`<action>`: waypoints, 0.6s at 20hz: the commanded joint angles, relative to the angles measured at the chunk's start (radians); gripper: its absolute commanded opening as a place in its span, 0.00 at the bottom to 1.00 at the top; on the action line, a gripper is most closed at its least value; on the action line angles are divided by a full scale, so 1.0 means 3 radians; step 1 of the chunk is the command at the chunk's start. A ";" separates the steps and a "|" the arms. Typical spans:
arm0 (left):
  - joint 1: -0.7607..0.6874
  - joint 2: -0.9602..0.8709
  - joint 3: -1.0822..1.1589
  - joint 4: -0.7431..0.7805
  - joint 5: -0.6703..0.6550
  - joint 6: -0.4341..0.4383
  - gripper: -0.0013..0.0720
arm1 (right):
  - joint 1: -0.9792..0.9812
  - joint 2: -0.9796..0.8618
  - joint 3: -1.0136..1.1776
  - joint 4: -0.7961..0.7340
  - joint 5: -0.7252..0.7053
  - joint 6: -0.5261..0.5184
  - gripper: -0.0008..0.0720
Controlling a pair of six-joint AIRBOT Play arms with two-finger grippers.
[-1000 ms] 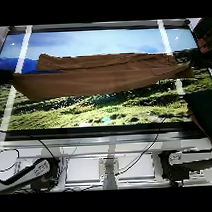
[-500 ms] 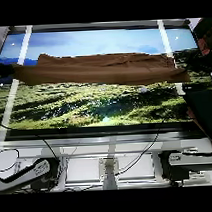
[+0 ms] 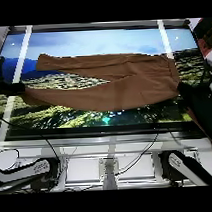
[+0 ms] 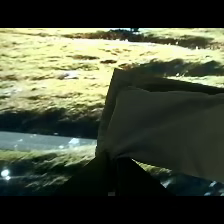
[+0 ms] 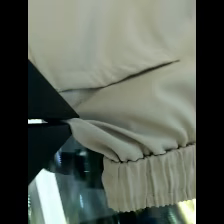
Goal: Fold the clothes and pants, and hang the long-sleeved shirts on hangers.
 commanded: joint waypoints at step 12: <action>0.0005 -0.0229 0.0001 0.0221 -0.0094 0.0001 0.05 | 0.0004 0.1127 -0.1427 0.0001 -0.0571 0.0099 0.05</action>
